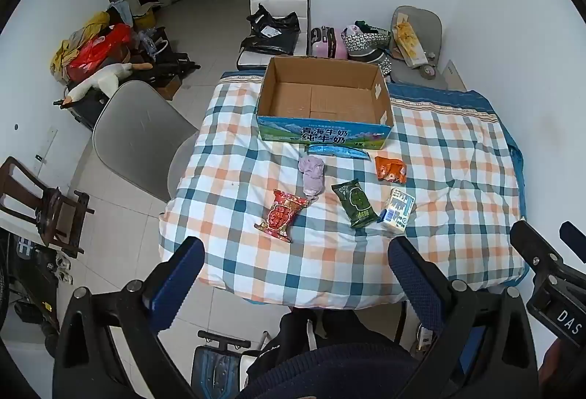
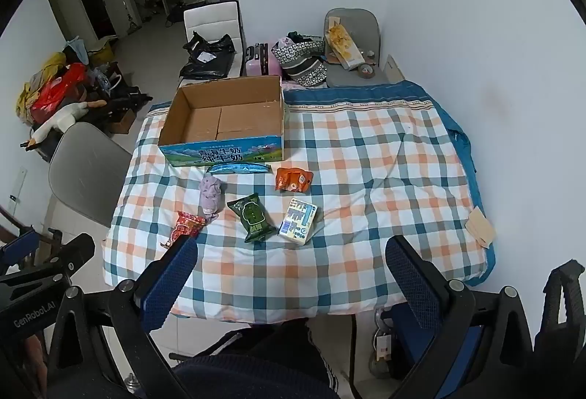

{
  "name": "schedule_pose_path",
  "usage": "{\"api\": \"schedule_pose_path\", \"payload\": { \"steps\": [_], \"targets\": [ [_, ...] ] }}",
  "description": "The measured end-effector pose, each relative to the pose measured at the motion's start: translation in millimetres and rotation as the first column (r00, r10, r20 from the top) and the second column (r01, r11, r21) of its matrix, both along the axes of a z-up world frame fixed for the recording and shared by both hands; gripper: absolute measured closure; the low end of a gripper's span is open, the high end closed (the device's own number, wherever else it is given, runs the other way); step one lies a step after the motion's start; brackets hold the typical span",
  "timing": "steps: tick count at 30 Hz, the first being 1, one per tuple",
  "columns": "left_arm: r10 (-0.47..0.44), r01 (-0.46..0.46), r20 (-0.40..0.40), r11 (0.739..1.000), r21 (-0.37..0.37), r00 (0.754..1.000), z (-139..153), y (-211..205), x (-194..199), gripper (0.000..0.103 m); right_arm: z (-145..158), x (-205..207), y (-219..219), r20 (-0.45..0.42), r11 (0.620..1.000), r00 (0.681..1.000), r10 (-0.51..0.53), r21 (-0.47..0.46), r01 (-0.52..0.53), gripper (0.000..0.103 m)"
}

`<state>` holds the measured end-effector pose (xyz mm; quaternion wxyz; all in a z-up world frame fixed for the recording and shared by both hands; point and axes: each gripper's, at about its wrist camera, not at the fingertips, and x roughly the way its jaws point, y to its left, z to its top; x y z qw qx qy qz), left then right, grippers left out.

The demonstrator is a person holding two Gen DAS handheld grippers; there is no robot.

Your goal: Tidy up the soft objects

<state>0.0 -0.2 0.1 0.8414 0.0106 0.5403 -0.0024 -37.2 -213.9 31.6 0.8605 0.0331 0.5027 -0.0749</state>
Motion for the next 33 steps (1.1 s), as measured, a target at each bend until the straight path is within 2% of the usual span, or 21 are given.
{"api": "schedule_pose_path", "payload": {
  "steps": [33],
  "targets": [
    [-0.001,0.001,0.017,1.000,-0.004,1.000,-1.2,0.7,-0.5,0.000,4.8,-0.6,-2.2,0.009,1.000,1.000,-0.006,-0.012,0.006,0.000]
  ]
}}
